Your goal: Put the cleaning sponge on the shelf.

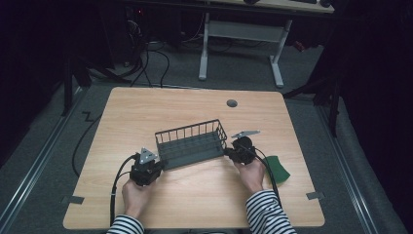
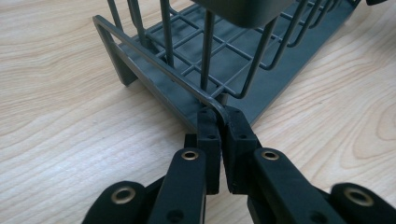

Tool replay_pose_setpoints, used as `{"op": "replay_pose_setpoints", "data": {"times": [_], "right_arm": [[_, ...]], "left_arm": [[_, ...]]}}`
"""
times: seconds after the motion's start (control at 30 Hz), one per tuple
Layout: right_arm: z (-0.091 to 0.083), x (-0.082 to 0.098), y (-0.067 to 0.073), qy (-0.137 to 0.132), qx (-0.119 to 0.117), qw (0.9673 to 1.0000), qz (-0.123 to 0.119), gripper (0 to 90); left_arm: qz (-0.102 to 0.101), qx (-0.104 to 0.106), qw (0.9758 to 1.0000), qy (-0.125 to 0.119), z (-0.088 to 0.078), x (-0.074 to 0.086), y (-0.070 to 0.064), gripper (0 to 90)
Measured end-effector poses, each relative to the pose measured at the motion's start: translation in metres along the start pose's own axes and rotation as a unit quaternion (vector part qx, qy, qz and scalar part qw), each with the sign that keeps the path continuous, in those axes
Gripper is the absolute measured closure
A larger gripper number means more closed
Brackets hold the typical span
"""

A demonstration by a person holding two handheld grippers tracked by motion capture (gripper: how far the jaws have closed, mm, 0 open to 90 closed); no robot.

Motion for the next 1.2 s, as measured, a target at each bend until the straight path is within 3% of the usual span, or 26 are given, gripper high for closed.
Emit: {"op": "replay_pose_setpoints", "data": {"times": [0.13,0.27,0.63,0.97,1.03,1.2], "right_arm": [[-0.01,0.01,-0.003,0.001,0.026,0.9995,-0.017,86.7],[-0.02,0.023,-0.011,-0.001,0.016,0.9999,0.003,86.7],[-0.042,0.049,-0.026,-0.003,0.031,0.9995,0.001,86.6],[-0.044,0.054,-0.029,-0.019,0.024,0.9995,0.009,85.9],[-0.045,0.054,-0.029,-0.024,0.021,0.9994,0.009,78.1],[-0.048,0.057,-0.032,-0.022,0.022,0.9995,0.011,60.1]], "left_arm": [[0.011,0.007,0.9999,0.001,0.003,-0.002,-0.009,86.8],[0.022,0.015,0.9996,0.004,0.006,-0.004,-0.019,86.8],[0.045,0.031,0.9984,0.009,0.012,-0.006,-0.045,86.6],[0.031,0.04,0.9987,0.003,0.013,-0.006,-0.046,83.9],[0.028,0.039,0.9988,0.003,0.015,-0.005,-0.045,77.6],[0.021,0.021,0.9995,0.008,0.015,-0.001,-0.038,48.8]]}}
Point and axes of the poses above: each handheld gripper's, and its own axes: z roughly forward along the jaws, x roughly out of its underside, y roughly to its left, the point moved 10 cm from there along z, roughly forward along the jaws, and after that the axes turned 9 degrees about z, right-handed, at the moved point
